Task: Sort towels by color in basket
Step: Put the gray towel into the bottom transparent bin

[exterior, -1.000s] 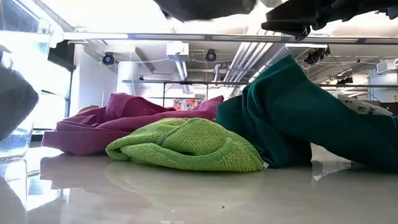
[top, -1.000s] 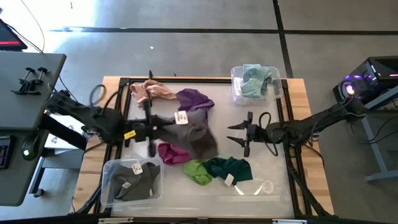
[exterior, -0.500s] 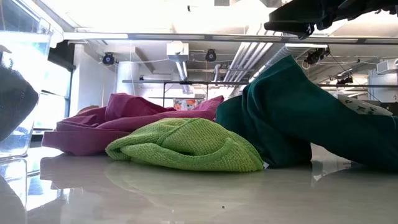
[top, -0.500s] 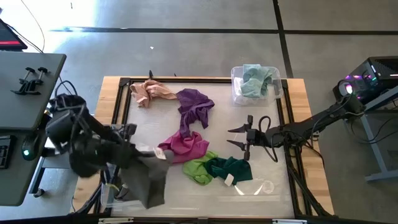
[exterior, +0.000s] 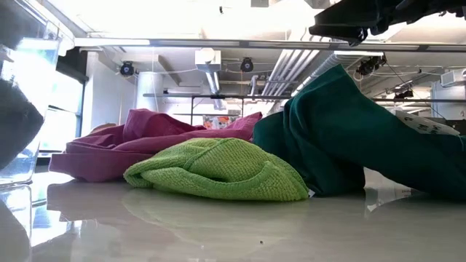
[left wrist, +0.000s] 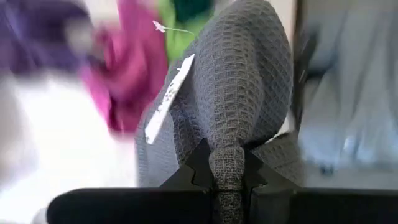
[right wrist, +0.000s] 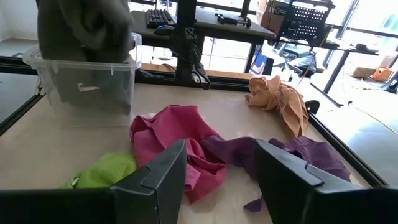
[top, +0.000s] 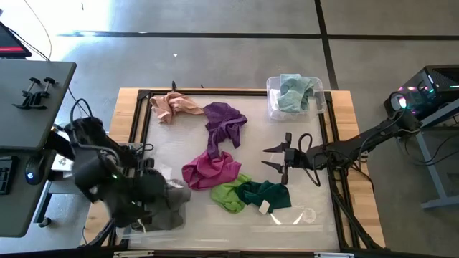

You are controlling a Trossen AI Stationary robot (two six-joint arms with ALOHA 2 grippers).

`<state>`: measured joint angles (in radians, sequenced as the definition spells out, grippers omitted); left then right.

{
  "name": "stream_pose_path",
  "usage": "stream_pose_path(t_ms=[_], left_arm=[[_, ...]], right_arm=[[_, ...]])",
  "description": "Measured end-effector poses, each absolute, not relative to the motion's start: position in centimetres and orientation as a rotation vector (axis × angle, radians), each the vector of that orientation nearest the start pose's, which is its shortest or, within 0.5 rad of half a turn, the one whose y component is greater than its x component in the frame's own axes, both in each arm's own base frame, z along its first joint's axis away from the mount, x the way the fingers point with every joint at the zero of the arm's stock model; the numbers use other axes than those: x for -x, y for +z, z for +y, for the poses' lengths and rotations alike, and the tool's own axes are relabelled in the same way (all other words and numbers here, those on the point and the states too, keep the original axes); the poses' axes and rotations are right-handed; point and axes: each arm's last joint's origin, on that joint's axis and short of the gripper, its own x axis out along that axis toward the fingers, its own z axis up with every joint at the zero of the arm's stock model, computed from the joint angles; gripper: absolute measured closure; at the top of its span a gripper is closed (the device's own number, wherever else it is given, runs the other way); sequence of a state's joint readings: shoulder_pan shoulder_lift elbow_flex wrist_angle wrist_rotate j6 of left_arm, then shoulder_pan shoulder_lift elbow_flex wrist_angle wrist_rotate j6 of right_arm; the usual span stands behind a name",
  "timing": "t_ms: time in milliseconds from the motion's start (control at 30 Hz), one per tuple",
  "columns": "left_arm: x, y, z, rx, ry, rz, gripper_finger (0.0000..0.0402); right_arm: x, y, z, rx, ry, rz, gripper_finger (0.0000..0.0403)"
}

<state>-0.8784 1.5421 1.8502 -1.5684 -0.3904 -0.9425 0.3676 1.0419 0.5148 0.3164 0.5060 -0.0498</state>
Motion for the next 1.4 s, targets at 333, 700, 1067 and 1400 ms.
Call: stream_pose_path(t_ms=[333, 700, 1067, 1400], left_arm=[[-15.6, 31.5, -18.4, 0.302, 0.339, 1.393, 0.0396], [-14.5, 26.2, -16.2, 0.51, 0.234, 1.249, 0.0387], [-14.8, 26.1, -15.0, 0.643, 0.219, 1.386, 0.0259], [-15.1, 33.8, -15.4, 0.803, 0.123, 1.284, 0.0263]], right_arm=[[-21.0, 24.0, 6.6, 0.142, -0.128, 0.197, 0.0222], [-21.0, 24.0, 6.6, 0.144, -0.127, 0.2, 0.0222], [-21.0, 24.0, 6.6, 0.141, -0.128, 0.2, 0.0222], [-21.0, 24.0, 6.6, 0.14, -0.129, 0.2, 0.0222]])
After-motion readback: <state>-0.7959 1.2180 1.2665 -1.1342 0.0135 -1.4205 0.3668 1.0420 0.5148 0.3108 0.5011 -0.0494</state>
